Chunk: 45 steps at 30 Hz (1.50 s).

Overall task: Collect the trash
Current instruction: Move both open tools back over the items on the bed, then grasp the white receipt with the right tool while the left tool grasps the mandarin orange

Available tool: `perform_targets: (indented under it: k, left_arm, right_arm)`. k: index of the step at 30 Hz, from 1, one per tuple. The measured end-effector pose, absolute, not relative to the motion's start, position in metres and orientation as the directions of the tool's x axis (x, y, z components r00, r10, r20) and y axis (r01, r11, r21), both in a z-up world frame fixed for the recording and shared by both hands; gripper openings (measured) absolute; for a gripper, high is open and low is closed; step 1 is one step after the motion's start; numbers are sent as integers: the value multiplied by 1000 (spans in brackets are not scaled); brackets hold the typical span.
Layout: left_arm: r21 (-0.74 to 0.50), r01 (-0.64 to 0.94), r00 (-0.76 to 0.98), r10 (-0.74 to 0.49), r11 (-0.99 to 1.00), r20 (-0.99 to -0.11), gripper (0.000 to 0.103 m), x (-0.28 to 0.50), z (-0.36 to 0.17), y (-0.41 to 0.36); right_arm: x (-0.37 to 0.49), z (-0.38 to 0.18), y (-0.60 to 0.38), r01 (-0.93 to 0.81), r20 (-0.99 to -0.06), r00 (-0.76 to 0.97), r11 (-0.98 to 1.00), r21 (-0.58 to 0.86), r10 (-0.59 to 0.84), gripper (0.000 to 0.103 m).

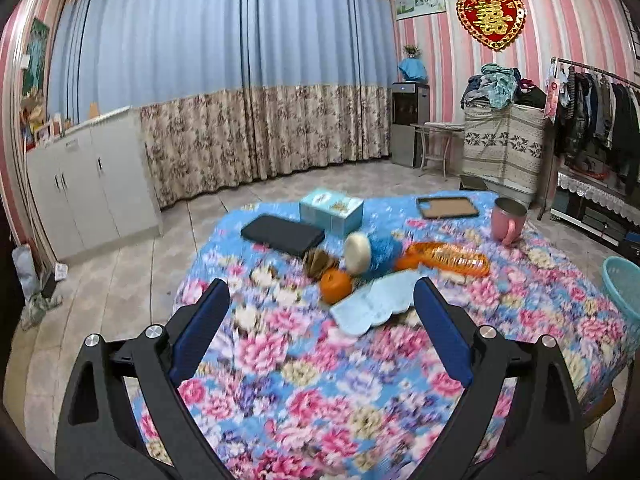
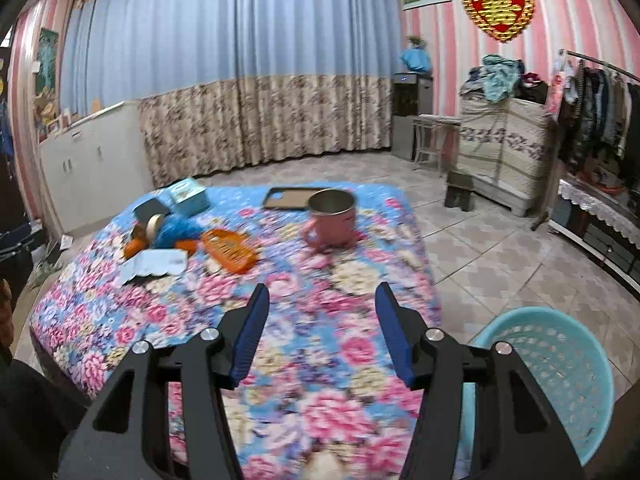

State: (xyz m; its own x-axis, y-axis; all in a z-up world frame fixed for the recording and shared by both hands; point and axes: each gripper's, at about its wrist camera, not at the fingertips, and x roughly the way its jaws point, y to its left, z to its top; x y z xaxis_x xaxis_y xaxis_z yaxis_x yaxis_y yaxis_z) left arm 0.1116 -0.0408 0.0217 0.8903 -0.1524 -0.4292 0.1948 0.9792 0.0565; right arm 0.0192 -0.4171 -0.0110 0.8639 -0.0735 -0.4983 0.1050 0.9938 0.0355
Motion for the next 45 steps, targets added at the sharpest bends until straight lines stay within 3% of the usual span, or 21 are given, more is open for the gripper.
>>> perform_targets:
  k: [12, 32, 42, 45]
  left_arm:
    - [23, 169, 873, -139, 985, -468, 91, 126, -26, -24]
    - [64, 115, 873, -70, 991, -484, 91, 177, -24, -24]
    - [50, 87, 840, -47, 995, -541, 91, 203, -45, -14]
    - [58, 77, 838, -33, 995, -544, 91, 207, -47, -11]
  right_arm:
    - [55, -39, -372, 33, -534, 846, 998, 50, -1, 56]
    - [99, -55, -343, -24, -556, 829, 998, 61, 54, 56]
    - [134, -62, -311, -93, -575, 808, 992, 89, 128, 56]
    - [148, -62, -290, -132, -577, 802, 988, 79, 154, 67]
